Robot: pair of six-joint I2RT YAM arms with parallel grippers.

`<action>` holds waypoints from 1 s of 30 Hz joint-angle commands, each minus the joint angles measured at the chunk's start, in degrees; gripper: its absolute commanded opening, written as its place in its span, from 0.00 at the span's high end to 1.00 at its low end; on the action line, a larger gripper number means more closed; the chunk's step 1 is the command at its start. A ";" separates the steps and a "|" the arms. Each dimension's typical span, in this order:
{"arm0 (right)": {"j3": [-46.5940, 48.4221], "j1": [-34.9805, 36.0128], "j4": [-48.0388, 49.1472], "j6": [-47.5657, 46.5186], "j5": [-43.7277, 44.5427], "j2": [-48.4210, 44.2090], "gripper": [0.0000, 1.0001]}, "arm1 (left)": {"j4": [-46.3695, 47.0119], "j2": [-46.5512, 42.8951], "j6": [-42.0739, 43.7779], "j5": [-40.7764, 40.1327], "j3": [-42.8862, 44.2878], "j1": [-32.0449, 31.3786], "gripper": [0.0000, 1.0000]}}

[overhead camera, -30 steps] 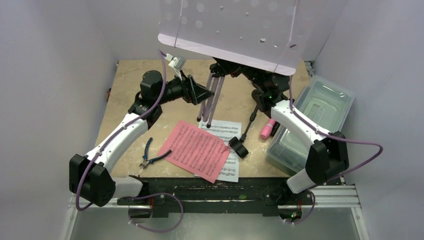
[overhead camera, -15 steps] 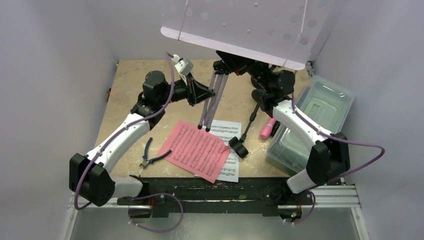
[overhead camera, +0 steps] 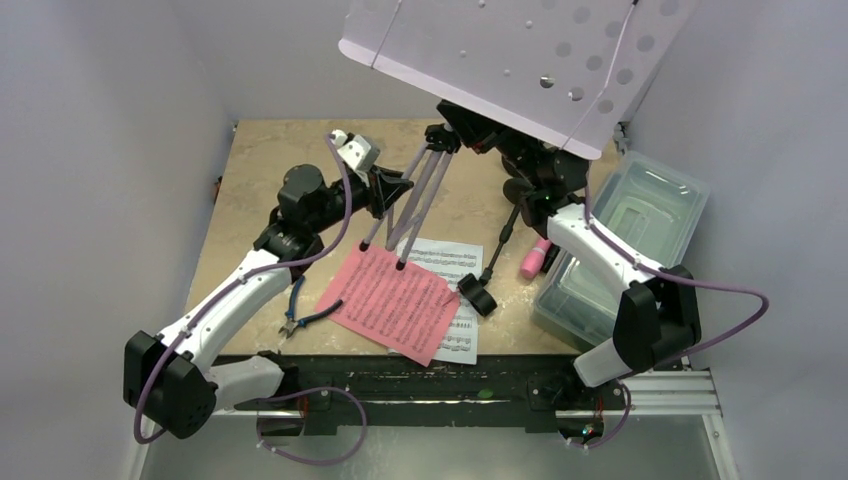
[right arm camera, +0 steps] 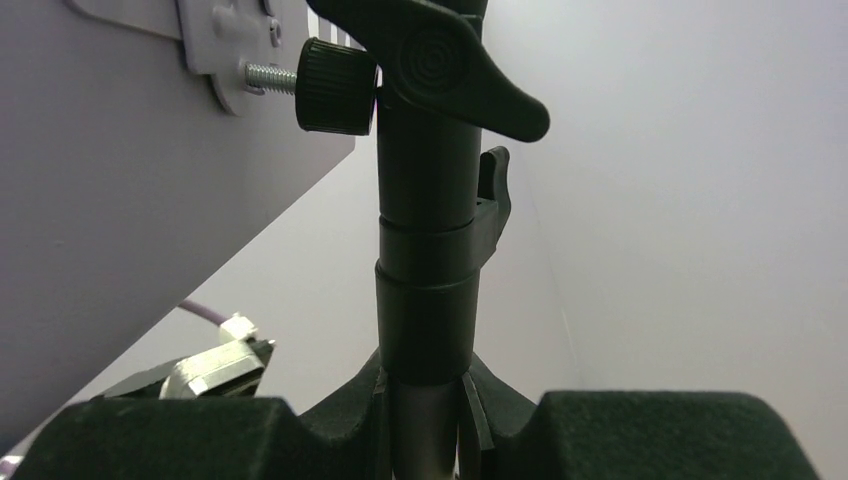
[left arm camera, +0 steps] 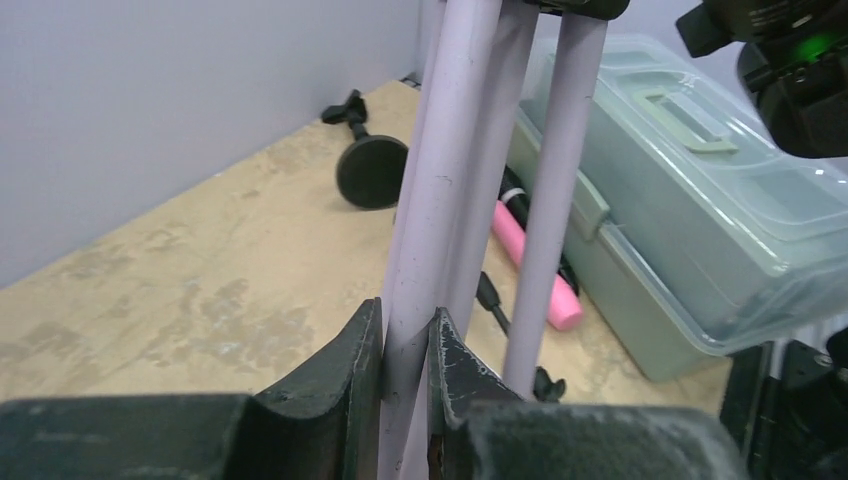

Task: Set up the instrument practice props

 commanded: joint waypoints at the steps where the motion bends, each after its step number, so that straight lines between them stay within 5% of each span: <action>1: 4.77 -4.99 22.06 -0.22 8.83 -10.53 1.00 | -4.16 -1.60 2.29 -23.13 -3.03 2.15 1.00; 12: 9.36 -9.45 25.16 0.18 12.10 -8.98 1.00 | -1.80 -1.08 4.83 -28.30 -6.04 2.15 1.00; 25: 38.23 -11.29 16.92 4.84 6.13 8.02 1.00 | 0.62 -1.69 7.24 -35.72 -8.69 2.24 1.00; 30: 48.50 -10.02 20.69 8.86 1.22 16.21 1.00 | 1.86 1.23 7.00 -36.35 -9.50 2.33 1.00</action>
